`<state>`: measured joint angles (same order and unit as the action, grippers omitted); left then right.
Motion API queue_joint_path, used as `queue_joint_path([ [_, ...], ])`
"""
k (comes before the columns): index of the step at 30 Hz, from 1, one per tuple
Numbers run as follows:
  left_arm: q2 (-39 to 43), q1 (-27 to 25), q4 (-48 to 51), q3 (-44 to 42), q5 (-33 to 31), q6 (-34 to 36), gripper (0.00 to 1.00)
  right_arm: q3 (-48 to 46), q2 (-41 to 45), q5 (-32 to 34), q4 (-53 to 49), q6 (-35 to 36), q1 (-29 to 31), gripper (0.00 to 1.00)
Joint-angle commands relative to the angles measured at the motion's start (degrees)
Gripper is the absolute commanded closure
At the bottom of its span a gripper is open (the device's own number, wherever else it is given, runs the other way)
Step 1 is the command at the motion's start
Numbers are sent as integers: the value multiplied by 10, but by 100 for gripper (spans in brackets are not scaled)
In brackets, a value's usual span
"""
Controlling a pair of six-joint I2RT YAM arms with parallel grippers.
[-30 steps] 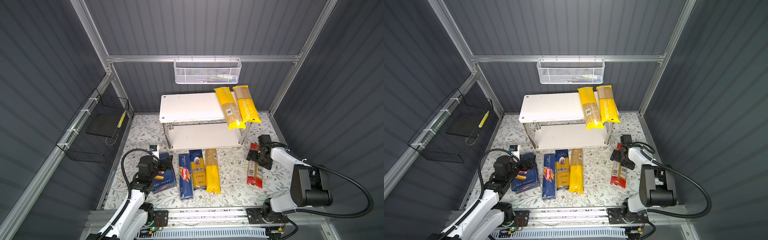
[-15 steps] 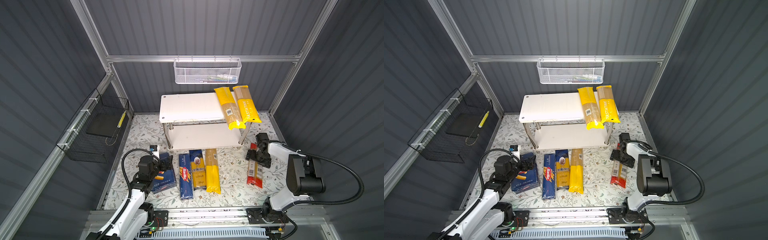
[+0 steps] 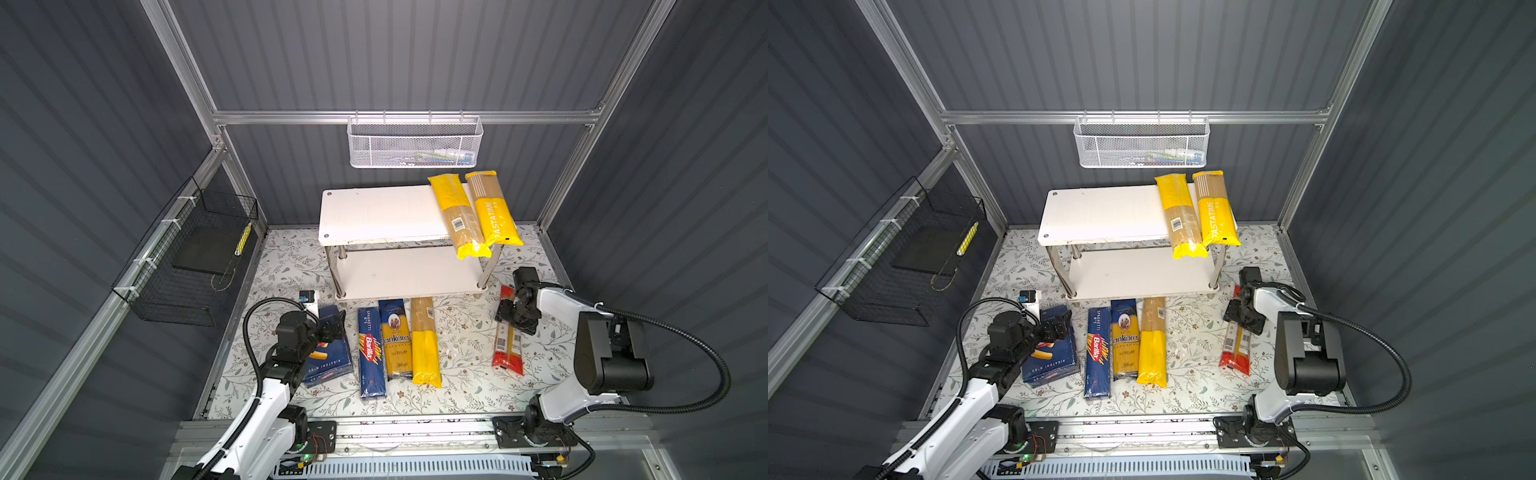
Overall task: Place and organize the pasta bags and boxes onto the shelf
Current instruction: 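Lower the open right gripper around the red-and-yellow bag's middle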
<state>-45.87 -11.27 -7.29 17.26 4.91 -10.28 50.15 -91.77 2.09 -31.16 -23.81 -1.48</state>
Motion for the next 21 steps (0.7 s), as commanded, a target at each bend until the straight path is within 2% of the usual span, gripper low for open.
queue_joint_path([
  [1,9,1,-2,9,1,2,1,-13,17,-12,9,-10,1,32],
  [8,12,1,-2,8,0,2,1,-36,59,-18,29,-11,1,46],
  [17,19,1,-4,6,14,7,1,-69,134,-61,51,-20,1,59],
  [21,21,1,-10,4,39,14,0,-87,178,-77,67,-32,1,69],
])
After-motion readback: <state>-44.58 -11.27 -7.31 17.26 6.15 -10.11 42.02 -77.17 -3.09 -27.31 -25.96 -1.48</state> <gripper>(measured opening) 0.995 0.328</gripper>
